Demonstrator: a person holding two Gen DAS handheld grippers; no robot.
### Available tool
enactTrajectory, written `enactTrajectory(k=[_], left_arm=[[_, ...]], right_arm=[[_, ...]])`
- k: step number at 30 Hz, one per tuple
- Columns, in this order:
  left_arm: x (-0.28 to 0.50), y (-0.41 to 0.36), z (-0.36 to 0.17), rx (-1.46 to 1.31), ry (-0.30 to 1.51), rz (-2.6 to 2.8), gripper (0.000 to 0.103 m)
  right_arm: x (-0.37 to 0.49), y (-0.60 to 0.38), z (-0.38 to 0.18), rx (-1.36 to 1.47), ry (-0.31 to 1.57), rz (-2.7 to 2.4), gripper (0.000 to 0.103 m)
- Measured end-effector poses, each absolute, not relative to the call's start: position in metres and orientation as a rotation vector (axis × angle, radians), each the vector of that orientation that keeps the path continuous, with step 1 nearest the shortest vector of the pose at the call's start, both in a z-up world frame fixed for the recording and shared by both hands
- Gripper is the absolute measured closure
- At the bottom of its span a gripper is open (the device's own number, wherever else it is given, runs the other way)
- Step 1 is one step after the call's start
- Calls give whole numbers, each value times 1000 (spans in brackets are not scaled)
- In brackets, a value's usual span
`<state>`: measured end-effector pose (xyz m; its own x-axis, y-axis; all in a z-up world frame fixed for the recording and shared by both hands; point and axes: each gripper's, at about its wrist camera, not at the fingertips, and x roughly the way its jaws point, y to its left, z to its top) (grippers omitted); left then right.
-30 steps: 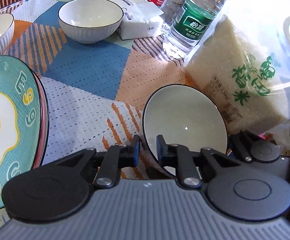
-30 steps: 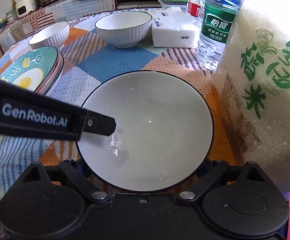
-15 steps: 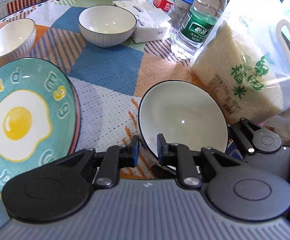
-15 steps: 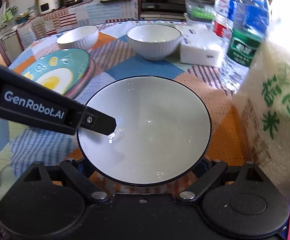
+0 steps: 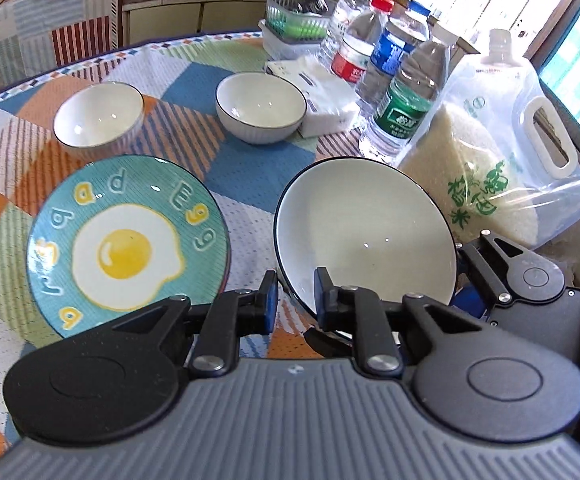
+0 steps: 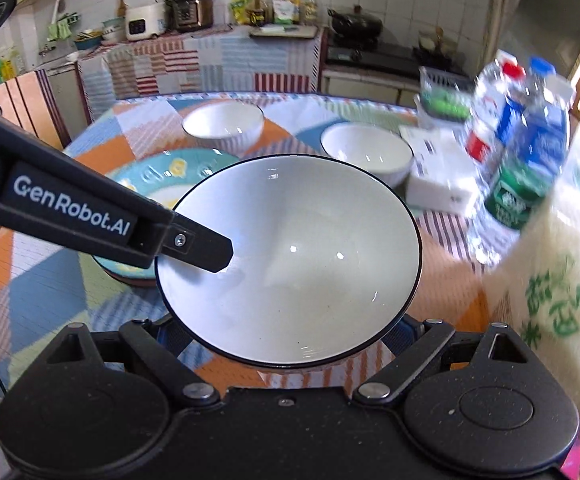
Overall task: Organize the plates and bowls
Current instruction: 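Carry the bowl over and lower it into the first white bowl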
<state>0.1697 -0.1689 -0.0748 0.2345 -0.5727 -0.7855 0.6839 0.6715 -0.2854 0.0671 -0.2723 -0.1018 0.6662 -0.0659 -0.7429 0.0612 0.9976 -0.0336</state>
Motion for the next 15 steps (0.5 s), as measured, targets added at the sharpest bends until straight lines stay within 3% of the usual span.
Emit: enactTrajectory(k=[15], left_arm=[[241, -105, -42, 121, 964, -723, 86]], right_arm=[[151, -227, -77, -95, 743, 94, 8]])
